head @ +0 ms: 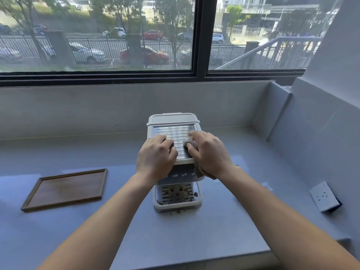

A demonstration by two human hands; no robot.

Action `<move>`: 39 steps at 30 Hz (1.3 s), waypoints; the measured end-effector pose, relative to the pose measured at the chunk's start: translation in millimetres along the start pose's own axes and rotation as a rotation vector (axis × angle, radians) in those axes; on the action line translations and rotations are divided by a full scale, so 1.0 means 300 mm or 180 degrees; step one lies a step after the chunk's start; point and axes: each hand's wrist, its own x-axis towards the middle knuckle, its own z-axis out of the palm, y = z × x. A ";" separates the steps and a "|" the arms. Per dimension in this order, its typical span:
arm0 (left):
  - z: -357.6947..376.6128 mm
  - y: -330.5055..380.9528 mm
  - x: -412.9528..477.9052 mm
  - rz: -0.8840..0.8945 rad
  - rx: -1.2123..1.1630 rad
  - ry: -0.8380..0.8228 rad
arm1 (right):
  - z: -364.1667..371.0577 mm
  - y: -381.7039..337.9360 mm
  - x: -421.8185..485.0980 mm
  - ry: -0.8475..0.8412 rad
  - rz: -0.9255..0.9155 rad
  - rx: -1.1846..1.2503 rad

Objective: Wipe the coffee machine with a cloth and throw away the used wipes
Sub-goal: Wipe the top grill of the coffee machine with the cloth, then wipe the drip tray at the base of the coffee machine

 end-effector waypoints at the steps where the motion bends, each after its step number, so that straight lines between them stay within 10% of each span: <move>1: -0.006 -0.011 -0.016 0.0100 -0.0090 0.0040 | 0.003 -0.003 -0.006 0.0040 0.0031 0.0043; 11: -0.015 -0.063 -0.121 0.0310 -0.0124 -0.0517 | 0.021 0.042 -0.111 0.0351 -0.0775 0.0029; 19: 0.105 -0.134 -0.529 -0.1133 -0.0450 0.0080 | 0.075 0.147 -0.382 0.1435 0.0704 0.1282; 25: 0.333 -0.213 -0.769 -0.1503 -0.0106 -0.1082 | 0.271 0.190 -0.587 0.0005 0.1998 0.2136; 34: 0.523 -0.282 -0.736 -0.1177 0.0443 -0.1499 | 0.517 0.232 -0.652 -0.1067 0.1586 0.0320; 39: 0.547 -0.268 -0.737 -0.0861 0.0293 -0.1429 | 0.580 0.127 -0.784 -0.0740 0.0981 -0.0224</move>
